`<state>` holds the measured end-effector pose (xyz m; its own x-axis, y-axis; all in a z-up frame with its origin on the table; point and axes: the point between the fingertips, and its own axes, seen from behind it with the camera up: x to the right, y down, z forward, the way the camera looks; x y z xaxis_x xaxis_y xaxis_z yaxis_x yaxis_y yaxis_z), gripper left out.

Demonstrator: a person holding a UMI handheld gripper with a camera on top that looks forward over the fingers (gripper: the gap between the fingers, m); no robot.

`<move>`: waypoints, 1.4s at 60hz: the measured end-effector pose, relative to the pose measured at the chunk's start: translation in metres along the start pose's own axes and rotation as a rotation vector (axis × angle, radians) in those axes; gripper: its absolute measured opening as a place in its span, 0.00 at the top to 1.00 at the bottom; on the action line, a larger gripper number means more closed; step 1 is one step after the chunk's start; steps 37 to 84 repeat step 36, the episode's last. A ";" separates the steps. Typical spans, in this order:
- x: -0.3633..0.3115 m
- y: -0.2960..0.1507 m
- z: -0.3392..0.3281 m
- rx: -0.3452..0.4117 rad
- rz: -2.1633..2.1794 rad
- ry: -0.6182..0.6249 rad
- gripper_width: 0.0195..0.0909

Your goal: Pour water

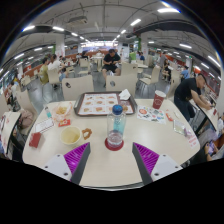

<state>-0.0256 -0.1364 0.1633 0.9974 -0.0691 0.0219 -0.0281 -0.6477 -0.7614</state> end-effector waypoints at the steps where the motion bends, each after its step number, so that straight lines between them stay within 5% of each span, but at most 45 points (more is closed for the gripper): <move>1: -0.001 0.001 -0.004 -0.002 -0.001 0.002 0.08; 84: -0.011 0.012 -0.051 0.013 -0.049 0.006 0.08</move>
